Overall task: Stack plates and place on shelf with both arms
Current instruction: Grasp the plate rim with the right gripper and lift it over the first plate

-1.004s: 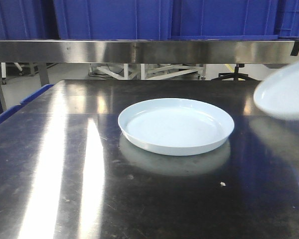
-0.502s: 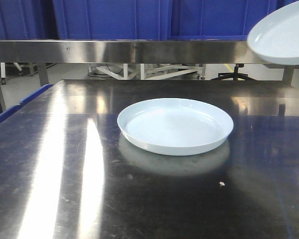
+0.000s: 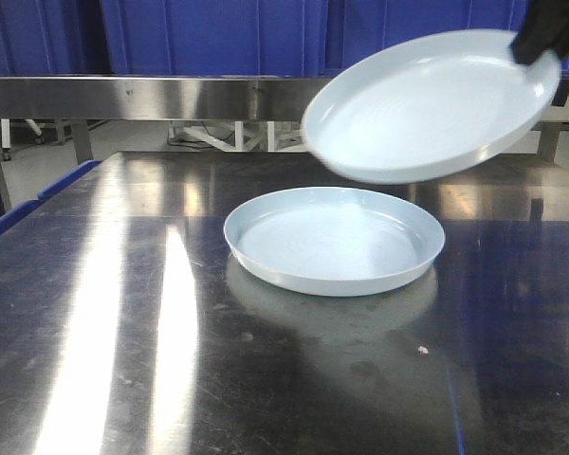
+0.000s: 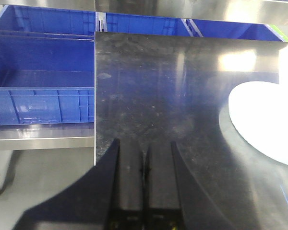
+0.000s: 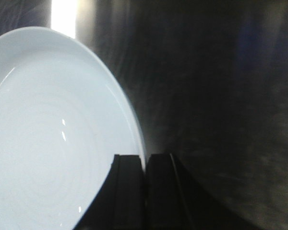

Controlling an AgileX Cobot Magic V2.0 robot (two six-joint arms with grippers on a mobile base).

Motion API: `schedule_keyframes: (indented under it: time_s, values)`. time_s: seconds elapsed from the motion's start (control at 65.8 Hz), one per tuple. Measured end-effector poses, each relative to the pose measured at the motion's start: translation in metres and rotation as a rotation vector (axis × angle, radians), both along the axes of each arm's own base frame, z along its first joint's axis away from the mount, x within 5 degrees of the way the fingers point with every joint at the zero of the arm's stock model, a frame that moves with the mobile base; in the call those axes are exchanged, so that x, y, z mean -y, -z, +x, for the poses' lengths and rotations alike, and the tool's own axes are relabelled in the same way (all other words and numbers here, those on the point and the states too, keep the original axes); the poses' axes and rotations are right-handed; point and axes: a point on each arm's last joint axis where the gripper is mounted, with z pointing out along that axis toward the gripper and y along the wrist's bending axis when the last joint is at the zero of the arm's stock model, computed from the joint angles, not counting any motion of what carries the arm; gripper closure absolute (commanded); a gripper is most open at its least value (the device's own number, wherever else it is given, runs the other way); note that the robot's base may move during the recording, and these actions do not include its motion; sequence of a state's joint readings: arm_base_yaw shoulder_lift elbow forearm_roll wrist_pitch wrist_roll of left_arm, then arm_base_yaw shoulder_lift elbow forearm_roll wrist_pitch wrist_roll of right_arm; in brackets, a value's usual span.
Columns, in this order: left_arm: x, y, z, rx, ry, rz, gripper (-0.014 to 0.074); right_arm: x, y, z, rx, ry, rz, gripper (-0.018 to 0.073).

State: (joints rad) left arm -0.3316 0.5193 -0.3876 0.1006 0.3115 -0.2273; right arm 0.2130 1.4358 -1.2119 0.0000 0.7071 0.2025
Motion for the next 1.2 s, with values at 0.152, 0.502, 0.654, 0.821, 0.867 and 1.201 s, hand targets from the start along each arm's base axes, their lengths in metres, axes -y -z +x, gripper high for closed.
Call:
schedule_keyframes:
  time_s: [0.152, 0.502, 0.654, 0.821, 0.867, 1.201]
  values:
    - [0.000, 0.000, 0.000, 0.000, 0.000, 0.000, 0.0510, -0.026, 0.020, 0.010, -0.030, -0.070, -0.008, 0.0504]
    - [0.000, 0.000, 0.000, 0.000, 0.000, 0.000, 0.0510, -0.046, 0.053, 0.026, -0.086, -0.114, -0.024, 0.0504]
    - [0.000, 0.000, 0.000, 0.000, 0.000, 0.000, 0.0510, -0.047, 0.056, 0.028, -0.081, -0.114, -0.022, 0.0504]
    - [0.000, 0.000, 0.000, 0.000, 0.000, 0.000, 0.0510, -0.048, 0.056, 0.030, -0.070, -0.114, -0.019, 0.0504]
    - [0.000, 0.000, 0.000, 0.000, 0.000, 0.000, 0.0510, -0.048, 0.057, 0.030, -0.072, -0.114, -0.020, 0.0504]
    - [0.000, 0.000, 0.000, 0.000, 0.000, 0.000, 0.0510, -0.049, 0.069, 0.035, -0.105, -0.114, -0.029, 0.0504]
